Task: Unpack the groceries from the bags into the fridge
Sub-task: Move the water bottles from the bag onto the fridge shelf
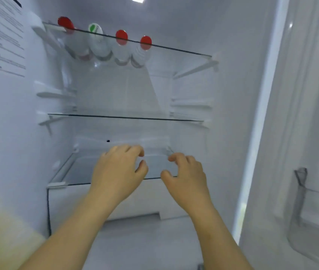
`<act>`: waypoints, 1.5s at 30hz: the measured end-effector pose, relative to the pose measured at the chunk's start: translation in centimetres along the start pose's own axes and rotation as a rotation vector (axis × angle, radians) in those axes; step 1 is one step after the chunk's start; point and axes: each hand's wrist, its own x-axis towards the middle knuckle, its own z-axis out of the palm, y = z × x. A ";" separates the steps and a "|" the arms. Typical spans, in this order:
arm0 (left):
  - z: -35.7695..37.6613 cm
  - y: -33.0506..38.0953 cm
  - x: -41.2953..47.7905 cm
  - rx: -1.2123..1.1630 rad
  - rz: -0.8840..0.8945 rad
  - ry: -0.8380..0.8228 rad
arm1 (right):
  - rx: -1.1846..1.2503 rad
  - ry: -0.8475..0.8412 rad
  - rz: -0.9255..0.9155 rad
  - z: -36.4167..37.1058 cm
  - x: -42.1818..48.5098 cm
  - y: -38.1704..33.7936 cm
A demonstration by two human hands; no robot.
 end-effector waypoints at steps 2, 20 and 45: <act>0.9 0.4 -2.6 -0.050 0.040 -0.070 | -0.011 -0.003 0.065 0.0 -3.4 0.8; 4.5 21.2 -22.8 -0.421 0.531 -0.718 | -0.366 0.104 0.800 -10.6 -34.7 8.8; -24.3 69.1 -59.8 -1.102 1.590 -0.888 | -0.696 0.776 1.728 -43.1 -85.9 -2.7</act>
